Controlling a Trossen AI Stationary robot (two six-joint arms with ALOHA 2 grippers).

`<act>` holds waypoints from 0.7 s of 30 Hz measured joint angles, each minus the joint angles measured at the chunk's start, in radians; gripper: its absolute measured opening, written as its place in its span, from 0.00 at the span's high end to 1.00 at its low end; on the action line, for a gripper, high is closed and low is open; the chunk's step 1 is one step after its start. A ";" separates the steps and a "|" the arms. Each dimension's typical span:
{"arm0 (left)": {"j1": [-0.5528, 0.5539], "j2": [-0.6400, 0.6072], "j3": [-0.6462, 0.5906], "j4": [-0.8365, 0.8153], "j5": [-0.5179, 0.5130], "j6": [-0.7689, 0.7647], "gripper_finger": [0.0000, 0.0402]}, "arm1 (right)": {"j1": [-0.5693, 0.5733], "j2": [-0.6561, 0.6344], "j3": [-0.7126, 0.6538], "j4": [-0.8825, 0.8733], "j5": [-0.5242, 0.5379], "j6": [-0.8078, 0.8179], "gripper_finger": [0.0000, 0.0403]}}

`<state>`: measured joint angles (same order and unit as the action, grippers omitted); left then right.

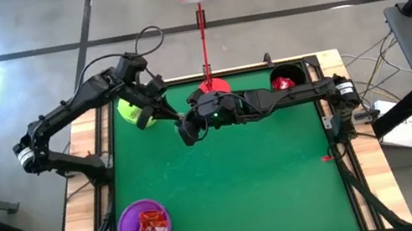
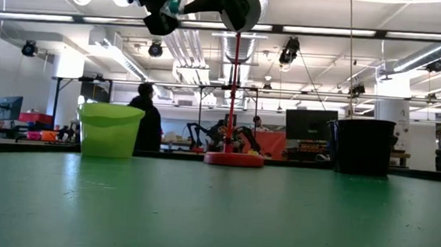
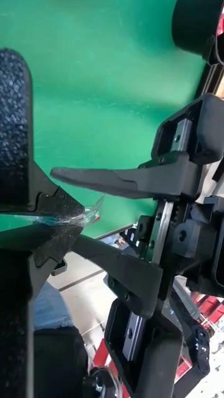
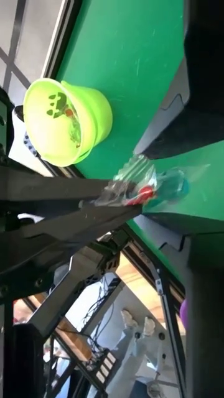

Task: Sort candy
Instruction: Put the transparent candy into the green bucket

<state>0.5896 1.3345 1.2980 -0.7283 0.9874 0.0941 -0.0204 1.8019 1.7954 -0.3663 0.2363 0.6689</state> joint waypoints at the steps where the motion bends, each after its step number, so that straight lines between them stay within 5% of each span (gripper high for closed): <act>1: 0.000 -0.002 0.000 -0.006 -0.001 0.001 1.00 | 0.000 0.000 0.000 -0.004 0.000 -0.001 0.66; 7: 0.002 -0.015 0.000 -0.042 -0.014 0.009 1.00 | 0.000 -0.016 0.000 -0.061 0.000 -0.013 0.61; 12: 0.005 -0.045 0.000 -0.101 -0.132 0.035 1.00 | 0.000 -0.038 0.000 -0.113 0.000 -0.015 0.59; 21: 0.021 -0.110 0.000 -0.289 -0.569 0.089 1.00 | 0.000 -0.060 0.001 -0.269 0.000 -0.015 0.59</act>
<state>0.6109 1.2245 1.2980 -1.0170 0.4188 0.1829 -0.0200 1.7420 1.7960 -0.6351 0.2361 0.6540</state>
